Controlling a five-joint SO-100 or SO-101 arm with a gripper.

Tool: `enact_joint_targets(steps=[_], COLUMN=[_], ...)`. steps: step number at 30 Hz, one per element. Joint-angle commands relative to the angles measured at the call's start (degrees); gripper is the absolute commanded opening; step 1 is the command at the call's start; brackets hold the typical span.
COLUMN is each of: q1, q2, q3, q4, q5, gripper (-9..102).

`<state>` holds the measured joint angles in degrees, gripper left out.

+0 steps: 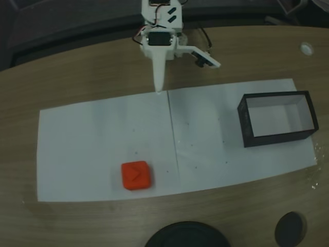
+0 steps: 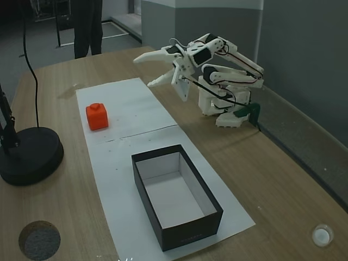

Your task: Grab a orange square and put it in the box.

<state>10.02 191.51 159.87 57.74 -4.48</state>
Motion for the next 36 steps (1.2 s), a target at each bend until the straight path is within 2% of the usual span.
enact_joint_targets(steps=[1,9,19,23,29,36], q1=[0.3,0.9,5.7,6.5,6.6,7.8], q2=[-10.1,-49.3,-95.8,-107.1,-117.4,-126.1], q3=[-8.9,-33.7,-73.6,-87.2,-102.2,-108.7], q4=[-1.4,0.4,16.4,22.7,27.5,28.5], q5=[-0.3,0.3,1.2,0.9,0.8,0.8], gripper=[42,43,43,43,43,43])
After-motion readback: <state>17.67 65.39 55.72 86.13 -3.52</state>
